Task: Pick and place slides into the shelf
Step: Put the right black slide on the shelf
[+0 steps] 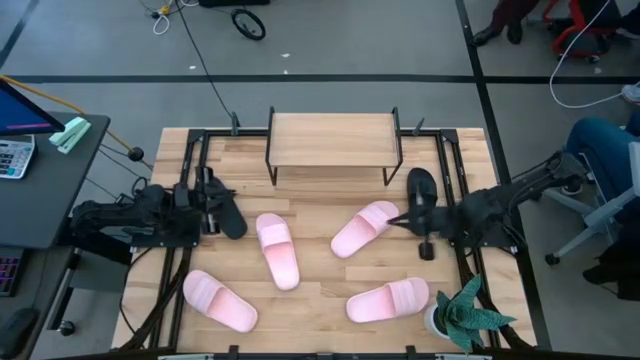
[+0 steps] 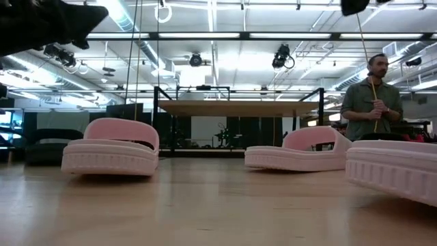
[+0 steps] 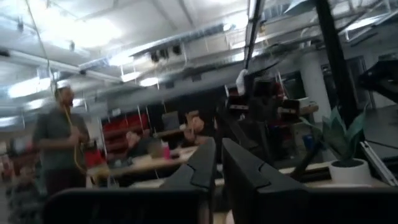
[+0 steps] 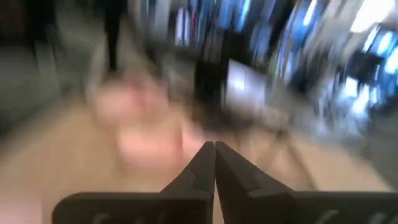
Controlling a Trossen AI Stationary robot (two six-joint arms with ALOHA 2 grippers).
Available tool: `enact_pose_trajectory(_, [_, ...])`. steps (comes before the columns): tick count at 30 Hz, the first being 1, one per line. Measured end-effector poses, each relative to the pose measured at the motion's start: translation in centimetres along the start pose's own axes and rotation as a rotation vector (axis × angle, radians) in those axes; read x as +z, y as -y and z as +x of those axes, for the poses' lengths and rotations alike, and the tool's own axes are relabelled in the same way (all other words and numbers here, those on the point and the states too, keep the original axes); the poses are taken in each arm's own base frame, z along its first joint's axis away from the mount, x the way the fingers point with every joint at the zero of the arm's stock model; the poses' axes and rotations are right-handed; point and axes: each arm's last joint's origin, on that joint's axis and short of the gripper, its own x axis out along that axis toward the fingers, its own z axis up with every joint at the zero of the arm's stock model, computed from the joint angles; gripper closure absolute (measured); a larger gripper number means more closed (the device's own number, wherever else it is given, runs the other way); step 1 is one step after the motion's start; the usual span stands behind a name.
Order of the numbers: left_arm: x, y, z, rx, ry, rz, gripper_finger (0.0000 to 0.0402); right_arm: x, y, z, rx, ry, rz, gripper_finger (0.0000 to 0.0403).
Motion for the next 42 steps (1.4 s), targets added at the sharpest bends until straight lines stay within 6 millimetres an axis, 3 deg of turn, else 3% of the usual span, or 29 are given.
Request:
enact_pose_trajectory(3, [-0.2,0.0,0.0,-0.003,-0.019,-0.033,0.034,0.5,-0.4,1.7,-0.009,-0.244,-0.062,0.0385])
enact_pose_trajectory(11, [-0.1,0.0,0.0,0.0,-0.008,-0.037,0.0318,1.8,-0.6,5.3,-0.076,-0.594,0.06,0.0375])
enact_pose_trajectory(18, [-0.1,0.0,0.0,0.0,-0.008,-0.038,0.0328,-0.1,0.0,6.1,-0.177,-1.003,0.105,0.0327])
enact_pose_trajectory(23, [-0.1,0.0,0.0,0.0,-0.008,-0.038,0.033,-2.5,-0.1,5.6,-0.245,-1.238,0.137,0.0286])
enact_pose_trajectory(27, [-0.1,0.0,0.0,-0.001,-0.012,-0.052,0.0324,-4.1,-0.3,5.2,-0.328,-1.326,0.202,0.0268])
enact_pose_trajectory(37, [-0.4,0.1,0.0,-0.005,-0.037,-0.084,0.0329,-9.6,-0.7,1.7,-0.457,-1.464,0.193,0.0267])
enact_pose_trajectory(42, [-0.4,0.1,0.0,-0.005,-0.037,-0.084,0.0328,-10.7,-0.3,0.5,-0.468,-1.484,0.233,0.0267])
